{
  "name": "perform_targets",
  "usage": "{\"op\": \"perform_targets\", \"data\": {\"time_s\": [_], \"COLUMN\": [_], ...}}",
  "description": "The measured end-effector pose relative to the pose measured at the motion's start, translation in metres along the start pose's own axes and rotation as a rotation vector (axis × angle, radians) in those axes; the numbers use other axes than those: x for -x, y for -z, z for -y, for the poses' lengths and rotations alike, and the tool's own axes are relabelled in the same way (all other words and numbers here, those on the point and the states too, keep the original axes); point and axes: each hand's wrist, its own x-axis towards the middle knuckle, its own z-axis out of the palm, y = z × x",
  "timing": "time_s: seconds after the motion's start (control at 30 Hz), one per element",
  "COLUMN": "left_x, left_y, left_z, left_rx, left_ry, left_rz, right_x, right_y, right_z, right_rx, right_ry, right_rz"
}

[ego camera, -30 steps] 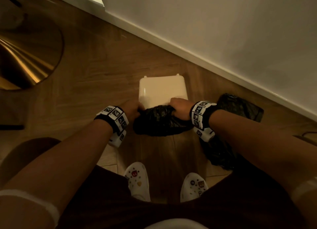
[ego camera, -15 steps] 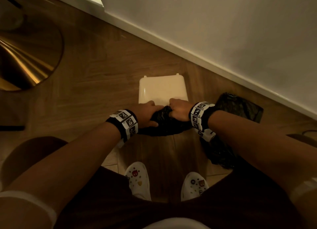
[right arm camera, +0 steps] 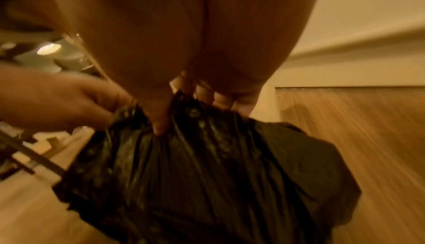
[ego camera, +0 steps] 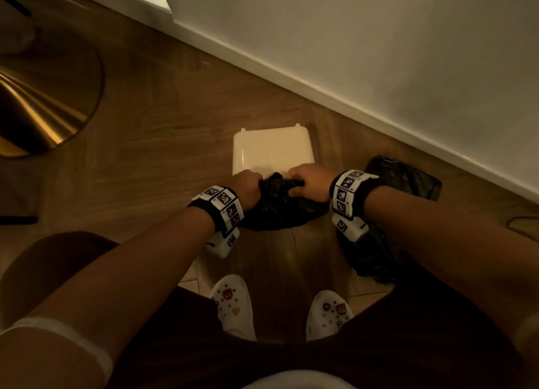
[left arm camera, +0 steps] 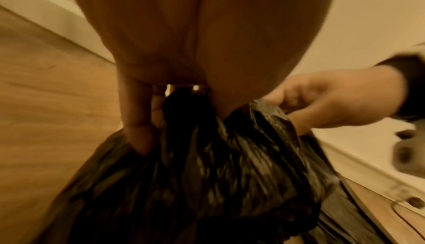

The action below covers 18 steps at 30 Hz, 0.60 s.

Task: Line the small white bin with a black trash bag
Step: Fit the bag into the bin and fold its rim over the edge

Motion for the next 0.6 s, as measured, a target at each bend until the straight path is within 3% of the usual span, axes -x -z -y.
{"op": "perform_targets", "data": {"time_s": [0.17,0.33,0.6], "left_x": [0.009,0.018,0.017], "left_y": [0.008,0.003,0.003], "left_z": [-0.011,-0.028,-0.042], "left_rx": [0.091,-0.144,-0.261], "left_ry": [0.007,-0.066,-0.063], "left_rz": [0.029,0.052,0.103], "right_x": [-0.006,-0.012,-0.01], "right_y": [-0.008,-0.014,-0.026], "right_z": [0.008,0.007,0.003], "right_rx": [0.11,0.254,0.288], "right_ry": [-0.03,-0.059,-0.048], "right_rz": [0.022,0.042,-0.052]}}
